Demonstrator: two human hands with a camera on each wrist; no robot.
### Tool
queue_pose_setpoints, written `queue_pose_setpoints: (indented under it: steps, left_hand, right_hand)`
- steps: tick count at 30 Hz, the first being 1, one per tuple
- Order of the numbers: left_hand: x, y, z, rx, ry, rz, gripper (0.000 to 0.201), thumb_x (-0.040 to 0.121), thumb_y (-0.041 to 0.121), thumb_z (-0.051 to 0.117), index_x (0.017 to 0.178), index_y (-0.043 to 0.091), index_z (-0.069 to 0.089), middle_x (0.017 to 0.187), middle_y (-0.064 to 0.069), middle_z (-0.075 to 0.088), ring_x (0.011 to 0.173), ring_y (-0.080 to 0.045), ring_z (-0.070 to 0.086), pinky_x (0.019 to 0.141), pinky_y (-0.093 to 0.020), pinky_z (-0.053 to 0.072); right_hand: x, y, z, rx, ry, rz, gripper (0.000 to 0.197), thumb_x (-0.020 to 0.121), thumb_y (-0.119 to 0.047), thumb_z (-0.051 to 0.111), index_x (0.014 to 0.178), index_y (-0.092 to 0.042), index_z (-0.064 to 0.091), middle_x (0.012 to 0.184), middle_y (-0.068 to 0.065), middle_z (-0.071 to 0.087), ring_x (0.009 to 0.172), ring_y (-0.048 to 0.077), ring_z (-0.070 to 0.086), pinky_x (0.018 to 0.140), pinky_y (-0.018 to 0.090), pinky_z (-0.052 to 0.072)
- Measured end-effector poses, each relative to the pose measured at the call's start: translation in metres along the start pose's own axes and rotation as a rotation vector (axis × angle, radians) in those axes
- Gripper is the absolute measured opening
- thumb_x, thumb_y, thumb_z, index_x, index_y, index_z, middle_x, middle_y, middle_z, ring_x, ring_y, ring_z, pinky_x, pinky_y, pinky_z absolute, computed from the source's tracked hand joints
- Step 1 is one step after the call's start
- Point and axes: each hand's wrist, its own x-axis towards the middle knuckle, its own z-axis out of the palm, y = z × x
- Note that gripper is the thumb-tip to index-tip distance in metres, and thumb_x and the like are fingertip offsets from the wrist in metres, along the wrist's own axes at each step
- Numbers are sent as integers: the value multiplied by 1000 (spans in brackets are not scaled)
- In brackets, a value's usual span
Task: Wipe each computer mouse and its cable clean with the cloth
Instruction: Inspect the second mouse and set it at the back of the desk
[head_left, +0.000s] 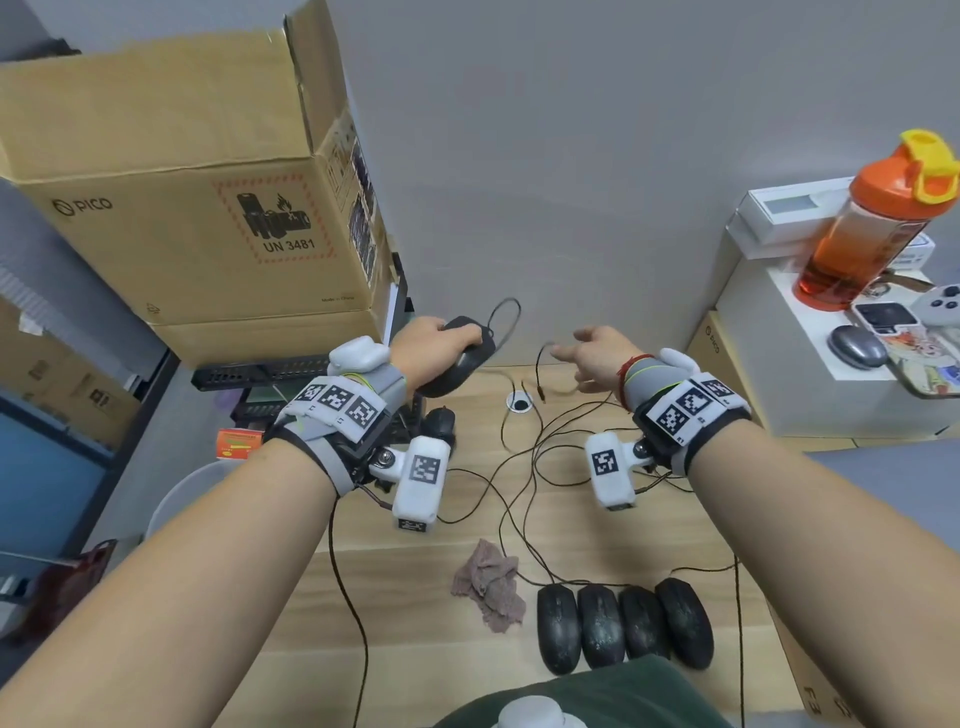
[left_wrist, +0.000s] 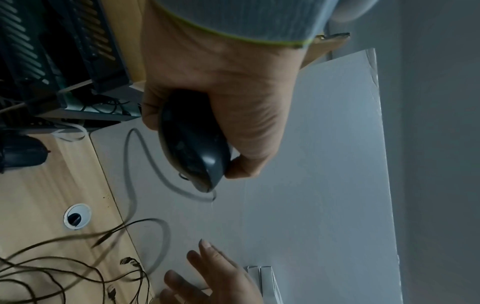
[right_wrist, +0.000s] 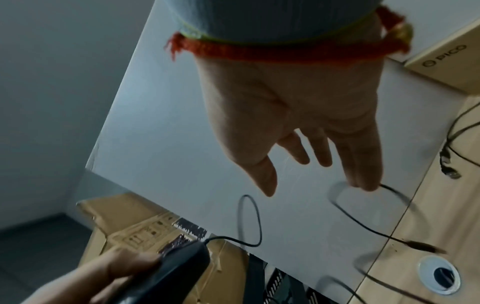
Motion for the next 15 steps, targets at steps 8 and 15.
queue_pose_setpoints:
  steps: [8, 15]
  left_hand:
    - [-3, 10, -2, 0, -66, 84, 32, 75, 50, 74, 70, 18, 69, 64, 0, 67, 62, -19, 60, 68, -32, 46]
    - [-9, 23, -4, -485, -80, 56, 25, 88, 41, 73, 90, 17, 71, 67, -1, 67, 58, -16, 59, 55, -24, 43]
  right_hand:
    - [-23, -20, 20, -234, -38, -526, 44, 93, -31, 64, 136, -33, 53, 138, 4, 44, 119, 20, 52, 102, 32, 42]
    - [-20, -17, 26, -300, -43, -520, 28, 102, -35, 45, 95, -27, 70, 102, 0, 68, 102, 19, 59, 88, 30, 42]
